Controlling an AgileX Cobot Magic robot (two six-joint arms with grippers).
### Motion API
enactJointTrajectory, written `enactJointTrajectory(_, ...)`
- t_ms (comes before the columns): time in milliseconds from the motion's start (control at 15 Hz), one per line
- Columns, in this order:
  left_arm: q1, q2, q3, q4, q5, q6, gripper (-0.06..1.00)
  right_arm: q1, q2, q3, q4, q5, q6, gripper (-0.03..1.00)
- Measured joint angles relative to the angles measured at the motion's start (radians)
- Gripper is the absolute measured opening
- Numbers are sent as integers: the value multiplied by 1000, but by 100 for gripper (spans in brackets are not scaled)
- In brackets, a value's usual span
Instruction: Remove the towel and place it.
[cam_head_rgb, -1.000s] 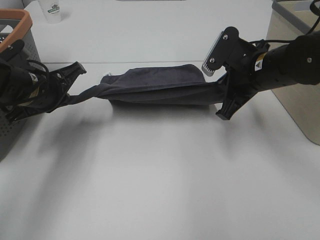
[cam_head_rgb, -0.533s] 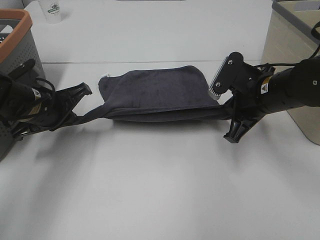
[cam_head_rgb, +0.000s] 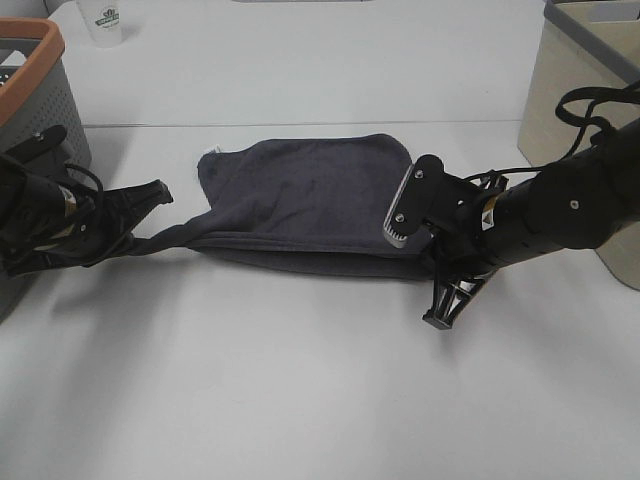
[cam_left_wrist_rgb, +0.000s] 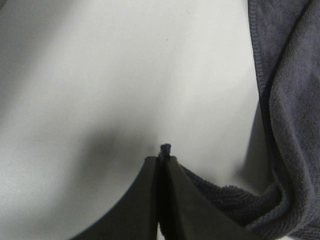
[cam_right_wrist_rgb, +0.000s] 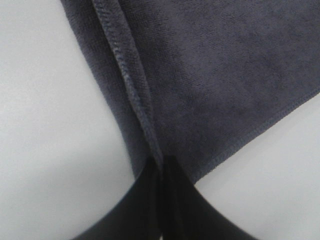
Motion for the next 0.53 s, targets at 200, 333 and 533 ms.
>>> enactJointTrajectory(200,20,2,6,-11,65,21,26,-11,1,3,7,40,0,8)
enactJointTrajectory(333,20,2,6,-11,72,23,54,-11,1,3,7,41,0,41)
enactJointTrajectory(533,20,2,5,-11,64,31,69,-11,1,3,7,46,0,69)
